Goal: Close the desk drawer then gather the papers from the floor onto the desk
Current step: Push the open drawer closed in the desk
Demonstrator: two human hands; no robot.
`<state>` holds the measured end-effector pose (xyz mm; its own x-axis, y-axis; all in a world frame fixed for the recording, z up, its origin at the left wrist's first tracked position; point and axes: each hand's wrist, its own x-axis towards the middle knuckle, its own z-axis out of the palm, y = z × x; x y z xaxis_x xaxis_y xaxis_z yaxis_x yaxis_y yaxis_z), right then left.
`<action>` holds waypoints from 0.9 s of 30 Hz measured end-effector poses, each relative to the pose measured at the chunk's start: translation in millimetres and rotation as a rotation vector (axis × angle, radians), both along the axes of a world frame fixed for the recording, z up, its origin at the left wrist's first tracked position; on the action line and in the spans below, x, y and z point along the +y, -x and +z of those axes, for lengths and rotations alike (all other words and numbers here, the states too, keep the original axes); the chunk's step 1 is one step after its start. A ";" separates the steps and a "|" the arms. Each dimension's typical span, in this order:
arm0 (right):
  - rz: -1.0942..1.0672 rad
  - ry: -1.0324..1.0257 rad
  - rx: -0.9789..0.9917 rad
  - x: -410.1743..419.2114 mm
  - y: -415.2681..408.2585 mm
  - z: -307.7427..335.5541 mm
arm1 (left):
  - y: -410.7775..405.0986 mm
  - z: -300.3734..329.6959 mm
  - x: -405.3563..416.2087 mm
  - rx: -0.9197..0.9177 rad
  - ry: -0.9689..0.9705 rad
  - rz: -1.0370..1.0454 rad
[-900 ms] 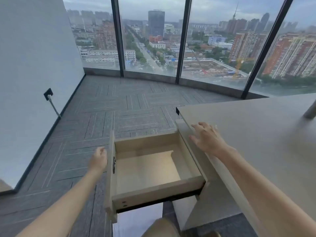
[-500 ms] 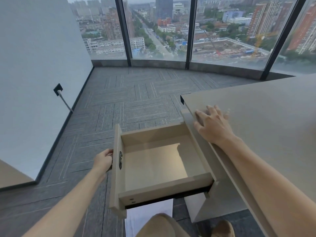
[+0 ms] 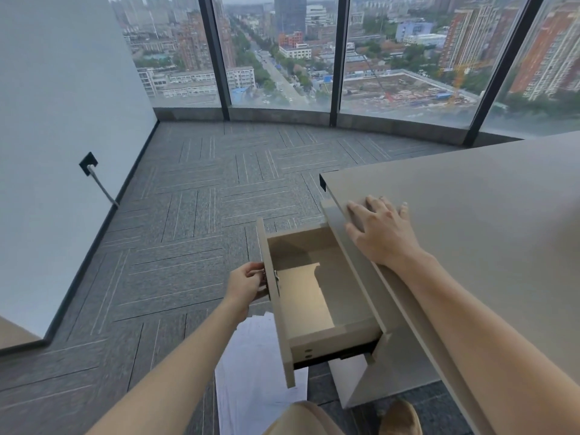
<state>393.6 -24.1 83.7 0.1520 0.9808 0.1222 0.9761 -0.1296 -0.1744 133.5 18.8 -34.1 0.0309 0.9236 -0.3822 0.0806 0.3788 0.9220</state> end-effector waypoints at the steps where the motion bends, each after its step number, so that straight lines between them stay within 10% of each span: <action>1: 0.000 -0.002 0.000 0.3 0.1 -0.3 | -8.7 0.3 0.5 -0.004 -0.005 -0.014; 27: -0.006 -0.031 0.017 2.2 4.5 -1.0 | -151.8 -13.4 16.3 -0.238 0.083 -0.083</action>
